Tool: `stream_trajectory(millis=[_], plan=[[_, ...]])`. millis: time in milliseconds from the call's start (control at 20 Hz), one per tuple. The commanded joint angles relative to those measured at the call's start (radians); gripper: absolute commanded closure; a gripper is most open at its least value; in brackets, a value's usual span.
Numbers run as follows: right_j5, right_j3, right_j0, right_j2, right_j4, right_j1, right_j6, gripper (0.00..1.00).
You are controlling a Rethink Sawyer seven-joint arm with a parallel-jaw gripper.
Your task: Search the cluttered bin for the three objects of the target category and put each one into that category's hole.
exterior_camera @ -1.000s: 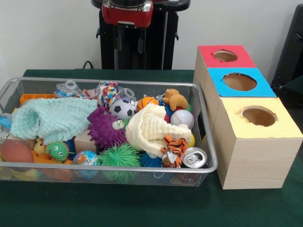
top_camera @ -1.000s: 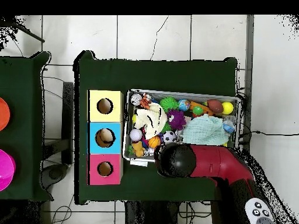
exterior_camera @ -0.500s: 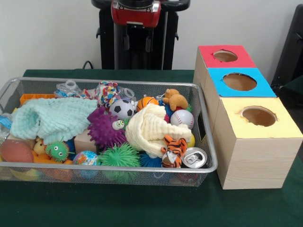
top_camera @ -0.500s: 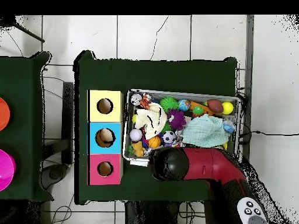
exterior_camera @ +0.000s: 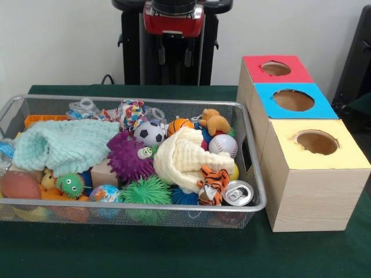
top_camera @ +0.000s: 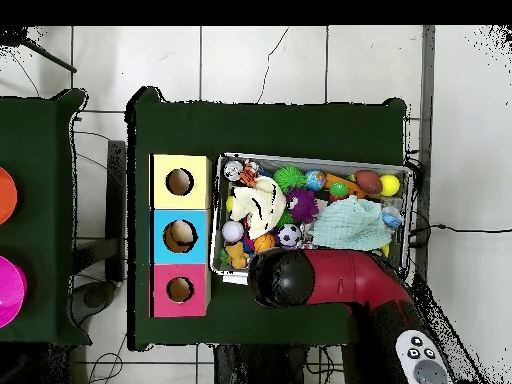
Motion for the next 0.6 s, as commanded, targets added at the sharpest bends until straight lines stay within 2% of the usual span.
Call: stream_trajectory(millis=[50,450,600], plan=[[0.117,-0.121,0.028,0.056,-0.022,0.062,-0.058,0.0],[0.175,-0.25,0.04,0.051,-0.025,0.139,-0.077,0.0],[0.195,-0.274,0.049,0.049,-0.019,0.153,-0.07,0.0]])
